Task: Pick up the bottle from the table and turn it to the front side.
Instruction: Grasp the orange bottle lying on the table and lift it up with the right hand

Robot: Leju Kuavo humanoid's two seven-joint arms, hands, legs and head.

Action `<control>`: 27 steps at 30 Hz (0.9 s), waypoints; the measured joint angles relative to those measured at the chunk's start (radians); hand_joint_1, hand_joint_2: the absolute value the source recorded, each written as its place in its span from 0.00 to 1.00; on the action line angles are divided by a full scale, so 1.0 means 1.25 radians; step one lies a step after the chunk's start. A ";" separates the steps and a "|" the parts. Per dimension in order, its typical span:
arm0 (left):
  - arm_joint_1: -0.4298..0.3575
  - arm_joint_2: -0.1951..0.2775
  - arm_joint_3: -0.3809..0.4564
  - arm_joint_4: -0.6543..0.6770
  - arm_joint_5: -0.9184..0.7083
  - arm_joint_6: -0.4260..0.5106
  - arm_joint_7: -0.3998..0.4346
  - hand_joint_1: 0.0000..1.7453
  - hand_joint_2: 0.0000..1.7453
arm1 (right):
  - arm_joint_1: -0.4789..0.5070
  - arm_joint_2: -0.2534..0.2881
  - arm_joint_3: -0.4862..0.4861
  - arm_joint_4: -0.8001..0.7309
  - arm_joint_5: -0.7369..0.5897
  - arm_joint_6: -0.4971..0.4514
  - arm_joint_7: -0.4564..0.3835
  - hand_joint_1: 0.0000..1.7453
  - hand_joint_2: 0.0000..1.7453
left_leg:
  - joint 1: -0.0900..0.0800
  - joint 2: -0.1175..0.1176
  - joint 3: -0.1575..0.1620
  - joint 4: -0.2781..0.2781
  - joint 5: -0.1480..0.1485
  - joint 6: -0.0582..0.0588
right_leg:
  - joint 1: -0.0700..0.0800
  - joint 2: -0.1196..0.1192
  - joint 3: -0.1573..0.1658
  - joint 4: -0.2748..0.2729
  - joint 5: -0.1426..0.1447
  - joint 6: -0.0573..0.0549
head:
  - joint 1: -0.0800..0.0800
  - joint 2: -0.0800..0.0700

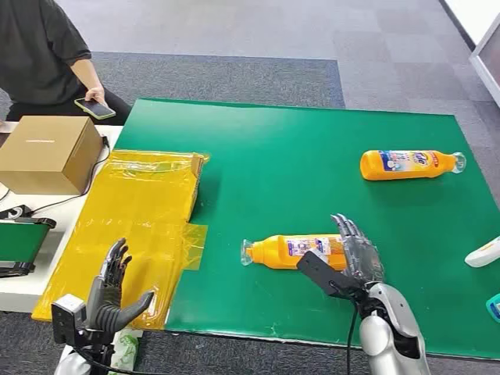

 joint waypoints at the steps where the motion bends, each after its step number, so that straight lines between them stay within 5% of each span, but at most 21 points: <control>1: -0.001 0.002 -0.002 0.003 0.002 0.002 0.000 0.00 1.00 | -0.007 -0.002 0.000 0.013 0.005 0.003 0.002 0.00 1.00 | 0.000 0.000 0.000 0.000 0.000 0.000 | 0.000 0.000 0.000 0.000 0.000 0.000 | 0.000 0.000; 10: -0.020 0.041 -0.043 0.040 0.036 0.024 0.000 0.00 1.00 | -0.141 -0.045 0.026 0.247 0.050 0.033 0.016 0.01 1.00 | 0.000 0.000 0.000 0.000 0.000 0.000 | 0.000 0.000 0.000 0.000 0.000 0.000 | 0.000 0.000; 14: -0.030 0.055 -0.064 0.055 0.053 0.041 0.000 0.00 1.00 | -0.210 -0.056 0.049 0.360 0.073 0.031 0.009 1.00 1.00 | 0.000 0.001 0.002 0.000 0.000 -0.001 | 0.000 0.001 0.001 0.000 0.001 -0.001 | 0.000 0.000; 27: -0.035 0.081 -0.089 0.082 0.068 0.060 0.000 0.00 1.00 | -0.281 -0.071 0.084 0.492 0.070 0.001 -0.021 1.00 1.00 | 0.000 0.001 0.010 0.000 0.000 0.000 | 0.000 0.002 0.004 -0.001 0.002 0.000 | 0.000 0.000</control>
